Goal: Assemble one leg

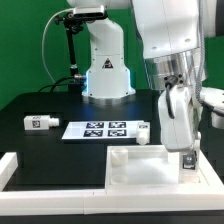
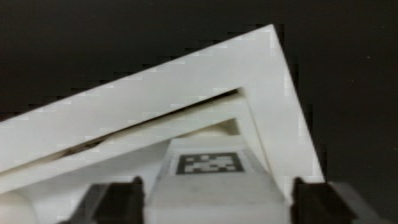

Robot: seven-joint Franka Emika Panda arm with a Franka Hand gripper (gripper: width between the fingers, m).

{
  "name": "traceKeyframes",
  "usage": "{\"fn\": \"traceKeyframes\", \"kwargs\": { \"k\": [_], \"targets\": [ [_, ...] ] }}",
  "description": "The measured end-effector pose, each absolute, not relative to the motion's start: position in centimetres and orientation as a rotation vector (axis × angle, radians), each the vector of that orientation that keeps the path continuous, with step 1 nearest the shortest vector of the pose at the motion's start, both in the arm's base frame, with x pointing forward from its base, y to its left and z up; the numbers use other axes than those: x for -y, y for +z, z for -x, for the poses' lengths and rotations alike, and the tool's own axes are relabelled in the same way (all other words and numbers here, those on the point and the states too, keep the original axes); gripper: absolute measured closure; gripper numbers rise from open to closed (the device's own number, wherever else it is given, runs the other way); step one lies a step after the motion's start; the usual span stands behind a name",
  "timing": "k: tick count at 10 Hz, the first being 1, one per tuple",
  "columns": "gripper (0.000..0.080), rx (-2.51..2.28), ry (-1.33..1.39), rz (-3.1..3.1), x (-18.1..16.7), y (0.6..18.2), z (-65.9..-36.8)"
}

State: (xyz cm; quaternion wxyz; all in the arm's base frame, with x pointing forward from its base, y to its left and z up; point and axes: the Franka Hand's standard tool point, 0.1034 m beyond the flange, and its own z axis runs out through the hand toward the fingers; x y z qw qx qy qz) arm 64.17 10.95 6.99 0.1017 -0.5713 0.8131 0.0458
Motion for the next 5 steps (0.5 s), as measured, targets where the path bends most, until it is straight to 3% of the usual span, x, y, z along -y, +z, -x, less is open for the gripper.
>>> {"fn": "traceKeyframes", "kwargs": {
  "k": [1, 2, 3, 4, 5],
  "targets": [
    [0.0228, -2.398, 0.134, 1.688, -11.1, 7.1, -64.2],
    [0.0228, -2.382, 0.126, 1.689, -11.5, 7.9, -64.5],
    [0.0165, -2.355, 0.117, 1.694, -11.9, 9.3, -64.9],
    [0.0152, -2.335, 0.109, 1.703, -12.0, 10.1, -65.2],
    [0.0152, -2.336, 0.108, 1.704, -12.0, 9.9, -65.1]
  ]
}}
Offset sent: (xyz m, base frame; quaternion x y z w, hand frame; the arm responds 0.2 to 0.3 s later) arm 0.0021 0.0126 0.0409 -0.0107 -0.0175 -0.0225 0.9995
